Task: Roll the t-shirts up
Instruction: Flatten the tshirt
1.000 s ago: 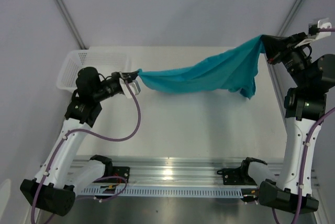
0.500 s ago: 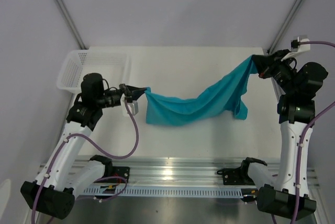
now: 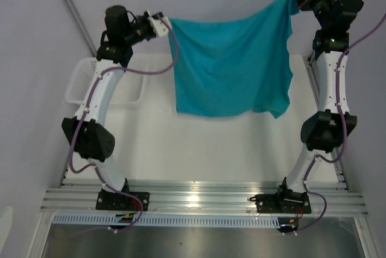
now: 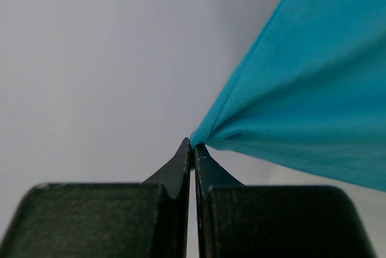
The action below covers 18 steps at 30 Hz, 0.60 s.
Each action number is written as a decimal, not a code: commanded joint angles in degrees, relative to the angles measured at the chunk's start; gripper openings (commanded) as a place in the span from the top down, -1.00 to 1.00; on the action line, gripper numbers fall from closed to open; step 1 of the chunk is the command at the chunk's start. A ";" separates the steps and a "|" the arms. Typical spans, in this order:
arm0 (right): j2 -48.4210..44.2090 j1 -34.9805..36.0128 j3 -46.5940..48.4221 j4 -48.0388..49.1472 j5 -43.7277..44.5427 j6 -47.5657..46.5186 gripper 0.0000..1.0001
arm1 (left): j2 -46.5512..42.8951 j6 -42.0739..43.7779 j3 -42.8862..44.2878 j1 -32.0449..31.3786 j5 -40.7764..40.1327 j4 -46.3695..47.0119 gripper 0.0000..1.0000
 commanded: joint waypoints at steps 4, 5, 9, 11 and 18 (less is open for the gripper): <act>21.53 -1.86 45.53 -1.96 8.04 6.26 1.00 | 18.01 -7.03 44.41 1.95 -12.68 -1.74 0.99; 21.02 -2.56 45.11 1.70 8.57 7.58 1.00 | 17.94 -6.59 44.49 1.87 -13.39 -0.43 0.99; 12.68 -4.23 29.14 9.91 8.49 7.16 1.00 | 12.16 -0.45 32.39 1.95 -13.66 3.96 0.99; 10.57 -4.15 22.63 8.69 4.81 4.44 1.00 | 8.13 1.66 22.33 1.95 -12.52 4.15 0.99; -2.52 -1.87 -9.16 5.00 -4.96 -9.88 1.00 | -0.67 10.45 -3.28 1.87 -10.76 6.78 0.99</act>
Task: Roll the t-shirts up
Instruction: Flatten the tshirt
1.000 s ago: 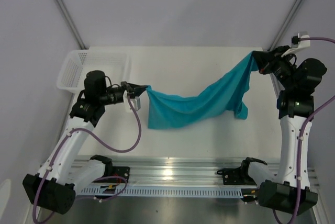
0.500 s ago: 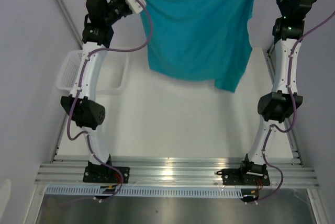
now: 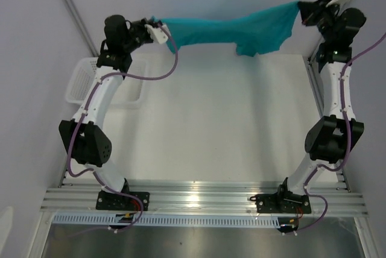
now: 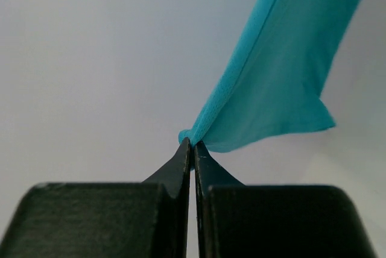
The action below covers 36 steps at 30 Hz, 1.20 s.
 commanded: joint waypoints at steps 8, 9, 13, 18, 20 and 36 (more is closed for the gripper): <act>-28.18 6.98 -52.66 -10.12 4.01 -18.71 1.00 | -13.45 14.14 -36.70 -2.10 1.88 -4.60 0.99; -29.23 7.61 -57.39 -12.14 6.72 -19.15 1.00 | -14.24 14.42 -41.24 -2.71 1.80 -5.30 0.99; -32.84 7.53 -64.72 -23.11 10.69 -16.87 1.00 | -16.89 14.86 -51.28 -4.56 1.10 -10.05 0.99; -30.75 8.05 -65.26 -32.19 14.92 -14.68 1.00 | -17.68 13.19 -54.29 -4.74 -0.14 -14.96 0.99; -29.17 8.49 -64.56 -36.05 16.15 -13.62 1.00 | -19.08 13.71 -56.31 -5.35 0.56 -16.64 0.99; -15.46 8.23 -55.60 -62.49 15.55 -7.03 0.89 | -27.09 13.72 -67.31 -7.11 -4.18 -20.78 0.99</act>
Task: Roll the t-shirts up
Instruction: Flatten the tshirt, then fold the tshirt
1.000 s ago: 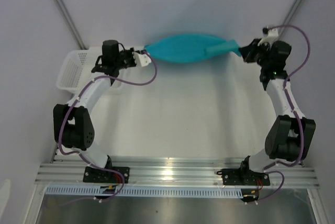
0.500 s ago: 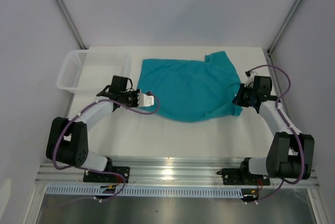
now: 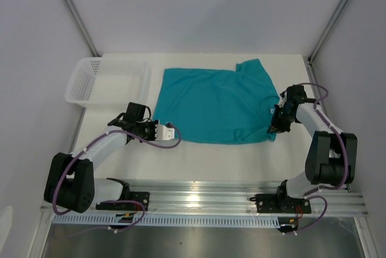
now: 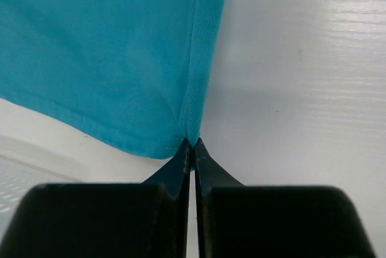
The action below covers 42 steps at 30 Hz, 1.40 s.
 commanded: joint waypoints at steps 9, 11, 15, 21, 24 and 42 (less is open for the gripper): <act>4.29 -0.05 -1.36 -16.26 2.27 5.71 0.90 | -0.70 -1.24 -0.84 -0.84 -1.51 -1.86 0.99; 4.11 -0.05 -1.63 -16.88 4.72 6.15 0.93 | -0.70 -0.63 -1.36 -0.84 -1.95 -2.30 0.99; 1.14 -0.93 0.04 -20.38 10.17 5.98 0.95 | -0.88 0.78 -2.68 -0.93 -1.78 -1.87 0.99; 3.14 -2.69 -1.97 -19.17 7.46 5.63 0.37 | -0.53 1.13 -3.83 -0.93 -1.61 -0.90 0.99; 2.98 -5.32 -1.72 -20.65 8.07 5.36 0.06 | -0.97 1.39 -4.18 -1.10 -0.90 -0.90 0.99; 4.19 2.49 4.27 -4.75 4.10 3.70 0.46 | -0.44 -0.63 -3.83 -2.33 -0.64 -0.54 0.99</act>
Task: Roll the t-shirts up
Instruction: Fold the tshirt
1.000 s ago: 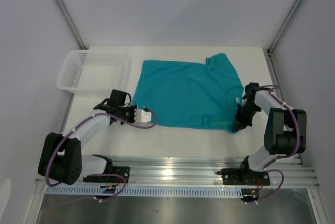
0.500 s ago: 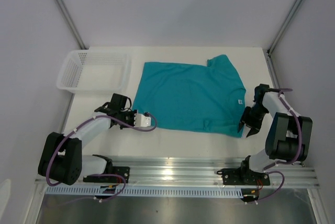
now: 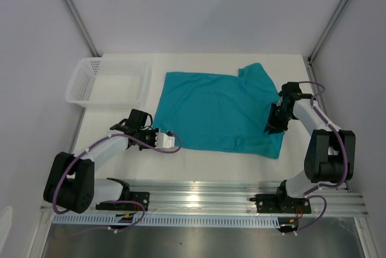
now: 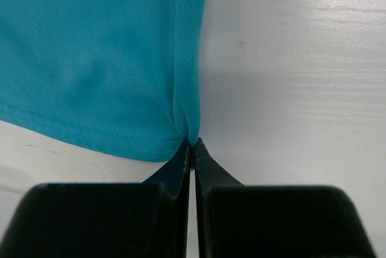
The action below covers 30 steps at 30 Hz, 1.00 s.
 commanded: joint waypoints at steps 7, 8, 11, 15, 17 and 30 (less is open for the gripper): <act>6.16 -0.59 -3.73 6.04 1.31 -1.82 0.42 | -0.16 -0.69 1.42 -1.35 0.50 0.18 0.99; 6.16 -0.59 -4.08 6.83 1.57 -1.91 0.39 | -0.16 -0.87 1.68 -1.44 0.58 0.17 0.99; 6.95 -0.59 -3.90 6.40 3.24 -2.52 0.35 | -0.16 -1.04 1.59 -1.53 0.32 0.09 0.99; 8.01 -0.50 -3.90 6.40 4.82 -3.14 0.33 | -0.16 -1.66 1.60 -1.62 0.23 -0.26 0.99; 8.27 -0.50 -3.73 6.04 6.14 -3.22 0.33 | -0.24 -2.01 1.68 -1.62 -0.03 -0.18 0.99; 8.62 -0.50 -5.66 8.59 0.00 -3.31 0.47 | 0.11 -1.57 1.77 -1.62 -0.65 -0.18 0.99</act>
